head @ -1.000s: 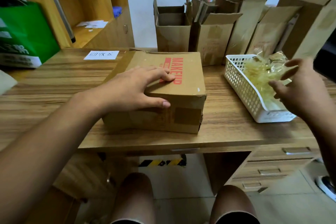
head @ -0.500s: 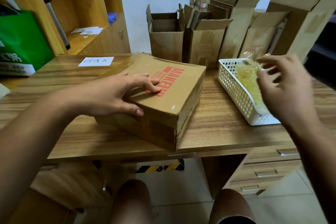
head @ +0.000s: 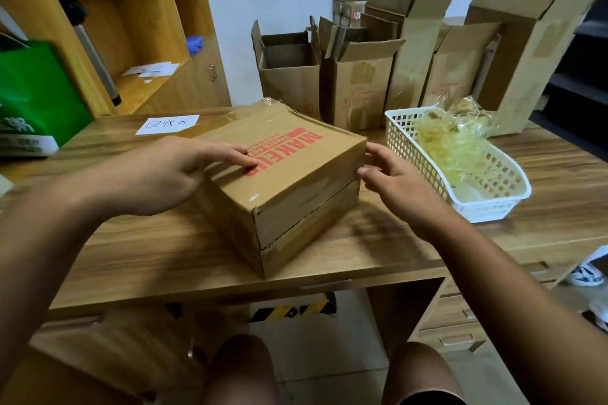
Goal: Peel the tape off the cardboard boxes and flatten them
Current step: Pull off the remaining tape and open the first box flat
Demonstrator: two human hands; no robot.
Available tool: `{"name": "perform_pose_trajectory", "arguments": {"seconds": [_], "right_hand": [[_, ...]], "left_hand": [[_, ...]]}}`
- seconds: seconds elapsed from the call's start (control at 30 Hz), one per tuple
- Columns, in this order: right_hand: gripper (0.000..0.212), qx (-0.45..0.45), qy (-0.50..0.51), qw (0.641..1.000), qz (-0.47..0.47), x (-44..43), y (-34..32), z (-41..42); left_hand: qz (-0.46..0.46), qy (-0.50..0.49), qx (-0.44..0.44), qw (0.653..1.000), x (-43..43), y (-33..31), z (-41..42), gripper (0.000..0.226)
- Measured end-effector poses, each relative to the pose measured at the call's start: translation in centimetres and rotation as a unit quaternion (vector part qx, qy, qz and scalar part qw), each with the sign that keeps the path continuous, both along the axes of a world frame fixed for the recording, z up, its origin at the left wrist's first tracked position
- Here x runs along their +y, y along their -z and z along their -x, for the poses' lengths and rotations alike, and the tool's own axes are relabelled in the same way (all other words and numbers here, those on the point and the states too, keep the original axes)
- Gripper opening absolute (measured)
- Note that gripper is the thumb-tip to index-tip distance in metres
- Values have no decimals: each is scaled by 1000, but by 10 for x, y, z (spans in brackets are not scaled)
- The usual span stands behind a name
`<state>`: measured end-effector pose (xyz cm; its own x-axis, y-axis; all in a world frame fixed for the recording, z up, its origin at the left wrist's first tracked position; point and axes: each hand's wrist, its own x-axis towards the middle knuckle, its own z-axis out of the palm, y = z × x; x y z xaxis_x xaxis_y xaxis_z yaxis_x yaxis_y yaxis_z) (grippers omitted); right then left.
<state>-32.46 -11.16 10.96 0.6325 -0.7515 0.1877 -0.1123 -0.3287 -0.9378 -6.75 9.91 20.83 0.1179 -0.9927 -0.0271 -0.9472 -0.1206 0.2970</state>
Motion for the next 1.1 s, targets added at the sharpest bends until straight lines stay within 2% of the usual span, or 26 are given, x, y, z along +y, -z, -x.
{"name": "perform_pose_trajectory", "arguments": {"seconds": [0.07,0.1,0.2,0.4,0.53,0.63,0.87,1.0,1.1], "right_hand": [[40,-11,5,1000,-1,7,3,6],[40,-16,5,1000,-1,11,5,8],[39,-25,2,1000,-2,24,8,16],[44,-49,-23,998,34,51,16,31],[42,-58,-36,997,42,65,23,38],[41,-59,-45,995,69,75,26,39],[39,-92,-63,992,61,89,34,29],[34,-110,-77,990,32,88,35,25],[37,-106,-57,993,3,73,38,23]], "left_hand": [[23,-15,33,999,3,-5,10,41],[26,-29,31,999,-1,-6,17,36],[30,-38,9,999,-17,-3,38,73],[-5,-21,-56,998,-38,9,74,87],[8,-12,-63,998,-39,12,78,90],[31,-26,-82,996,-37,12,77,78],[61,-11,-11,998,-33,14,69,71],[61,19,-6,998,-32,14,58,56],[66,48,13,997,-30,14,48,57]]}}
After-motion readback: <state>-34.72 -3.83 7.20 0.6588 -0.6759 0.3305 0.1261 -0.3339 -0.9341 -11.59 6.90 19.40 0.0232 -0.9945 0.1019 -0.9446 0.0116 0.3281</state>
